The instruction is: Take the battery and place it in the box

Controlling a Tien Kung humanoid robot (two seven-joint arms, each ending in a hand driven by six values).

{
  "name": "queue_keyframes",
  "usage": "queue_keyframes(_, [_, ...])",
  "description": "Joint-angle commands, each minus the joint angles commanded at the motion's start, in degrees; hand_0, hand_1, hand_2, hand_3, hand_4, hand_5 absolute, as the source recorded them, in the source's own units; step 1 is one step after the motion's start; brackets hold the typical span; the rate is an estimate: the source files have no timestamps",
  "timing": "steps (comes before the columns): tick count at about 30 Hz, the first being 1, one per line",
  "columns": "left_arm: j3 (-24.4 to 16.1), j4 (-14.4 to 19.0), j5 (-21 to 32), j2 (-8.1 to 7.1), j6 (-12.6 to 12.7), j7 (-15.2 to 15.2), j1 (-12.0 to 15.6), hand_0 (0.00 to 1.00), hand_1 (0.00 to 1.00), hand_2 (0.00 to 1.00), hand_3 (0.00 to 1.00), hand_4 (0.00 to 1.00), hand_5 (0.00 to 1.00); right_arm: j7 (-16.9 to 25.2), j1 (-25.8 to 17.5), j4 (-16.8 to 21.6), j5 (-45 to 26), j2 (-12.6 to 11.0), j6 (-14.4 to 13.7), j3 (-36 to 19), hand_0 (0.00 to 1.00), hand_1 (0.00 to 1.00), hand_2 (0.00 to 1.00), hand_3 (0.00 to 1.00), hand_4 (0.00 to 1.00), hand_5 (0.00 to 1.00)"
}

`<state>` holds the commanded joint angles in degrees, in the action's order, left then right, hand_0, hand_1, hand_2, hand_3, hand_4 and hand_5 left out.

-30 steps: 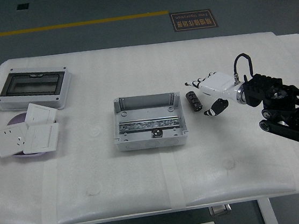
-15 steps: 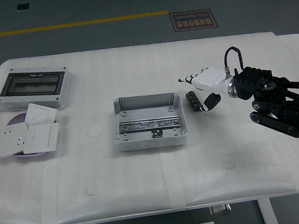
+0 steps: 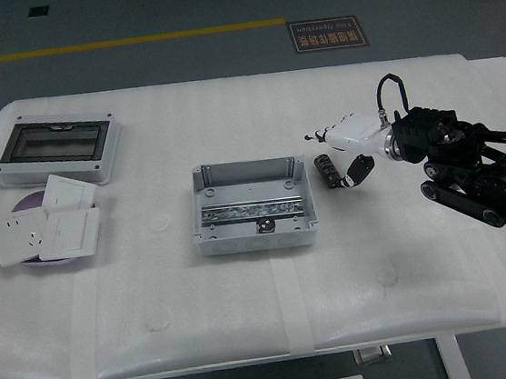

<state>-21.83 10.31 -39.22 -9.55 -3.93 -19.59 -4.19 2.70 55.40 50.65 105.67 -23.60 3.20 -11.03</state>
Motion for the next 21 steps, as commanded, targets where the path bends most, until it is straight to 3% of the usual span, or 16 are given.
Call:
queue_keyframes(7, [0.47, 0.0, 0.52, 0.02, 0.0, 0.12, 0.0, 0.681, 0.677, 0.584, 0.634, 0.623, 0.333, 0.32, -0.81, -0.29, 1.06, 0.13, 1.78, -1.2, 0.832, 0.713, 0.835, 0.998, 0.793, 0.251])
queue_keyframes(21, [1.46, 0.0, 1.77, 0.01, 0.09, 0.44, -0.02, 0.681, 0.677, 0.584, 0.633, 0.624, 0.333, 0.36, -1.65, -0.24, 0.9, -0.07, 1.68, -1.56, 0.827, 0.71, 0.827, 0.998, 0.776, 0.264])
